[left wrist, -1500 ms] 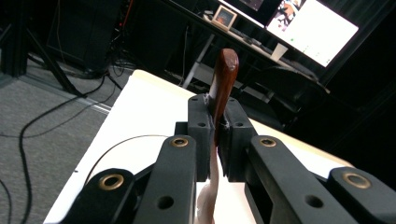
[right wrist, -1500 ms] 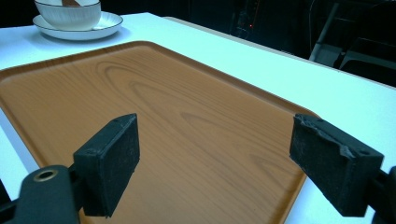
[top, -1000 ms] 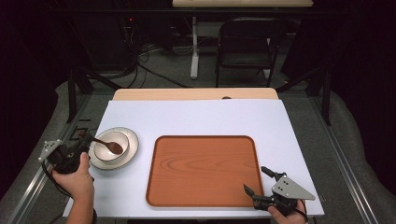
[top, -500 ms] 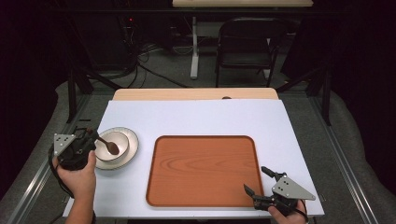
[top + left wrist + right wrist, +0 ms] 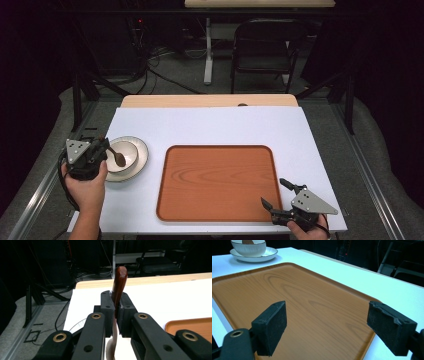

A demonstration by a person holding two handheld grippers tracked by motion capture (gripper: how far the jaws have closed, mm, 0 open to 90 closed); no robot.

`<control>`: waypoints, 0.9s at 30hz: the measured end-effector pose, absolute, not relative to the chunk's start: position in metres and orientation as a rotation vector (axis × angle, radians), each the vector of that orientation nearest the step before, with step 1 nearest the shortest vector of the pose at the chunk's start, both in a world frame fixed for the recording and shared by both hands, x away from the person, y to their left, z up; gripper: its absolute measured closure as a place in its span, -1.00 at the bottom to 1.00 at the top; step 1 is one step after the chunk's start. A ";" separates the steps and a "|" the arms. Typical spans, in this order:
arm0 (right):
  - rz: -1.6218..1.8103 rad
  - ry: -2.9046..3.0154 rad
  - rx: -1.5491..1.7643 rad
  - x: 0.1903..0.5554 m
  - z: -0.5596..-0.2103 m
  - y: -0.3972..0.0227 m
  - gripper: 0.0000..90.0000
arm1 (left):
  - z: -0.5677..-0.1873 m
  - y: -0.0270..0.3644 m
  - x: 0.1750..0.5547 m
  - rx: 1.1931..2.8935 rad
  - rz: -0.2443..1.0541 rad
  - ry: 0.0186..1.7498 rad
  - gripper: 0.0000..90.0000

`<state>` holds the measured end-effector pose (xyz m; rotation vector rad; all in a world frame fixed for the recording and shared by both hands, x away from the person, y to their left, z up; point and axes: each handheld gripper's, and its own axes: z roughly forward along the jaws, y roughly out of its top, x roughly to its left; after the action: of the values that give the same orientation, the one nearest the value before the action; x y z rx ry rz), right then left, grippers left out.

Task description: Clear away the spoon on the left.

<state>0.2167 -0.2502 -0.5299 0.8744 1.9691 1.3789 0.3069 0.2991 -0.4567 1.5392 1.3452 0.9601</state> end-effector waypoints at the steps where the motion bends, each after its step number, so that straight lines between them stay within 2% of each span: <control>1: 1.379 1.969 0.874 0.217 -0.530 -0.250 -0.65 | -0.456 0.299 0.307 1.541 0.957 1.343 0.88; 27: 1.379 1.971 0.875 0.217 -0.530 -0.250 -0.65 | -0.417 0.289 0.298 1.620 0.957 1.270 0.88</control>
<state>0.2166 -0.2500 -0.5299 0.8751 1.9706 1.3790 0.2983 0.2895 -0.4166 1.6202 1.2703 0.9566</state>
